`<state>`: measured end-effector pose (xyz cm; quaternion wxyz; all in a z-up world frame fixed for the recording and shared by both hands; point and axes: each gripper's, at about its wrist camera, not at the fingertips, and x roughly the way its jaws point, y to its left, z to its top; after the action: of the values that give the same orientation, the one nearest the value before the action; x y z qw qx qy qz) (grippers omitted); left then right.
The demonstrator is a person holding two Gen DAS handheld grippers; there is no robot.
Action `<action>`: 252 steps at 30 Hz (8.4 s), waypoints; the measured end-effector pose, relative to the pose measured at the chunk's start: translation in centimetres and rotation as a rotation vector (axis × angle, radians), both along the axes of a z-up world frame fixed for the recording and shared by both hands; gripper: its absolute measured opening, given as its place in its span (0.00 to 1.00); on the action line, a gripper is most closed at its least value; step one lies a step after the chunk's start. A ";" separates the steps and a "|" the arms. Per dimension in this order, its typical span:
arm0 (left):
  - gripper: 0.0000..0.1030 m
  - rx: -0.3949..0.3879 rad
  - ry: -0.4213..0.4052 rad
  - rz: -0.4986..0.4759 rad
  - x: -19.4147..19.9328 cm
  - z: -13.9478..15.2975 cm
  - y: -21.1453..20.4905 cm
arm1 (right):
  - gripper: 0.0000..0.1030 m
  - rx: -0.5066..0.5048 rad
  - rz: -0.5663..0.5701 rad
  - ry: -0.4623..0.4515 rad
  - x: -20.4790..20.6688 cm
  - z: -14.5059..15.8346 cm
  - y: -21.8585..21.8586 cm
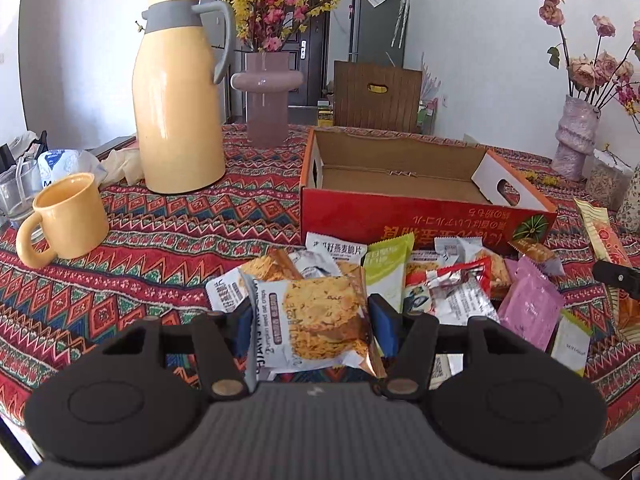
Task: Organize snacks
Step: 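Lift both held packets and carry them toward the open cardboard box, then lower both packets into the box and open both grippers, then return to the snack pile and grasp a green-and-white bar with the right gripper, then grasp a clear cracker packet with the left gripper while the right gripper holds the green bar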
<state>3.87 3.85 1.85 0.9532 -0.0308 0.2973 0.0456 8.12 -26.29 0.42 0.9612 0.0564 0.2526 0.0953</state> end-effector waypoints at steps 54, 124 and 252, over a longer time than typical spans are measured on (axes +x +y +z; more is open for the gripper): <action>1.00 0.015 -0.149 0.051 18.9 1.5 -3.4 | 1.00 0.054 0.028 -0.038 20.3 1.8 4.0; 1.00 -0.066 -0.039 0.001 -4.5 -1.7 1.2 | 1.00 -0.112 0.006 0.210 -3.1 -4.1 5.7; 0.29 -0.145 0.107 0.070 4.3 -2.5 5.7 | 0.37 -0.038 -0.106 0.070 -1.2 -3.5 -0.7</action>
<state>8.21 9.50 -0.63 0.9291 -0.1076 0.3490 0.0586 6.92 -26.96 -3.08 0.9564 0.0546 0.2843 0.0376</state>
